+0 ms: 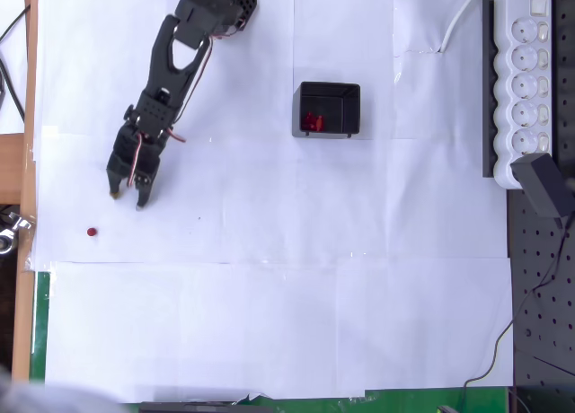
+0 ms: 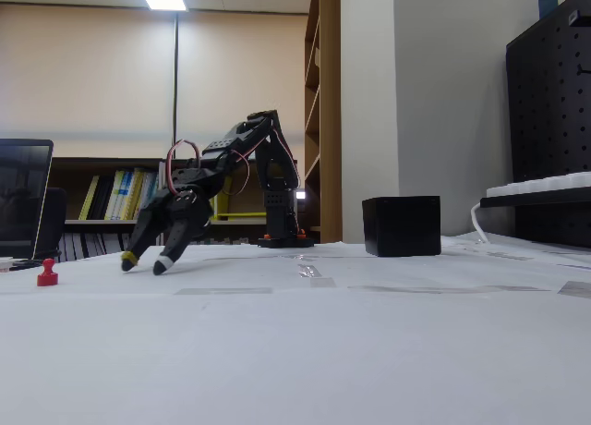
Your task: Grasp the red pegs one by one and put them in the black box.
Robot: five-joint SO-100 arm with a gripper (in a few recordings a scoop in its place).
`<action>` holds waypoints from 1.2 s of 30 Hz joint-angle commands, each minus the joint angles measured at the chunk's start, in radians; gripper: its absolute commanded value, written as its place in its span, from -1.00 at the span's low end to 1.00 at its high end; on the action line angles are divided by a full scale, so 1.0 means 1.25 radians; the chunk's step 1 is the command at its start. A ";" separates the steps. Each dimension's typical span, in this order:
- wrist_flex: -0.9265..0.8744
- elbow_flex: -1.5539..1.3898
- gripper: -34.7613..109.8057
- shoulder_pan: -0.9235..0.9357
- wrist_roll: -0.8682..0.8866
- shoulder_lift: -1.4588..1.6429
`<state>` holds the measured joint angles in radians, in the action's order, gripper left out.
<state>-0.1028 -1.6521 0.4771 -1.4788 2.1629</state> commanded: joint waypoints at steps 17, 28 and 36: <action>0.005 -0.234 -0.27 0.065 -0.076 0.153; -0.004 -0.361 -0.27 0.072 -0.058 0.254; -0.009 -0.421 -0.27 0.052 -0.064 0.291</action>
<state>-0.0905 -2.1338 0.5430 -1.5463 2.5127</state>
